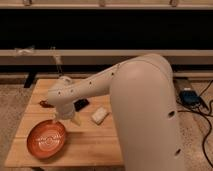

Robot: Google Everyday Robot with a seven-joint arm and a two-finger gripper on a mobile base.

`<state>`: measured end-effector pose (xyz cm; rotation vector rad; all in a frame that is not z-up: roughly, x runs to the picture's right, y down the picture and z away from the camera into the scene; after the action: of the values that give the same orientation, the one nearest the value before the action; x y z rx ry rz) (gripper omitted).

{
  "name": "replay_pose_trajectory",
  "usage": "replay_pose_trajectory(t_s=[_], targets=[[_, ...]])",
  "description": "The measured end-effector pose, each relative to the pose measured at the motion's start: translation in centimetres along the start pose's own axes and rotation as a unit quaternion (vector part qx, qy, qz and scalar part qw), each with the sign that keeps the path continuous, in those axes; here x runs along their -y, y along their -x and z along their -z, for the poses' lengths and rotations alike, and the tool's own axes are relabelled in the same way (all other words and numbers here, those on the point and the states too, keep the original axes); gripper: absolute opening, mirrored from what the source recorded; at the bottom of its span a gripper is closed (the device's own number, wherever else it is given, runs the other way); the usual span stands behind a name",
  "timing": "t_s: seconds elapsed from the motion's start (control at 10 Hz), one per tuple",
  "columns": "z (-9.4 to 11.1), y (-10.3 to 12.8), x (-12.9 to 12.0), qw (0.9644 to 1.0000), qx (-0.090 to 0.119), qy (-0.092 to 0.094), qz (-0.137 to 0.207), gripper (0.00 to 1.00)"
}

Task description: Drag the ceramic bowl in a circle

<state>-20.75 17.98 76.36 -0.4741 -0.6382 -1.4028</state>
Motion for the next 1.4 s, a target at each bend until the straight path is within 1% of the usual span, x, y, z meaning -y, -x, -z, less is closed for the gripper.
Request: replay_pose_trajectory(t_s=[0.3, 0.4, 0.5, 0.6, 0.7, 0.9, 1.0, 1.1, 1.2, 1.3, 1.4], targets=[[0.0, -0.1, 0.0, 1.0000, -0.002, 0.002, -0.001, 0.80], [-0.5, -0.5, 0.1, 0.9999, -0.009, 0.012, 0.005, 0.80], [-1.6, -0.6, 0.3, 0.9996, -0.012, 0.020, 0.012, 0.80], [-2.8, -0.7, 0.4, 0.9995, -0.015, 0.025, 0.014, 0.80], [-4.7, -0.7, 0.2, 0.9992, -0.018, 0.033, 0.017, 0.80], [-7.1, -0.4, 0.1, 0.9987, -0.020, 0.039, 0.023, 0.80], [-7.8, -0.3, -0.3, 0.9986, -0.019, 0.043, 0.024, 0.76], [-8.1, -0.1, -0.5, 0.9986, -0.020, 0.043, 0.026, 0.65], [-7.9, 0.2, -0.4, 0.9985, -0.023, 0.038, 0.030, 0.54], [-7.6, 0.5, -0.5, 0.9984, -0.025, 0.039, 0.033, 0.47], [-7.1, 0.9, -0.3, 0.9983, -0.028, 0.036, 0.038, 0.37]])
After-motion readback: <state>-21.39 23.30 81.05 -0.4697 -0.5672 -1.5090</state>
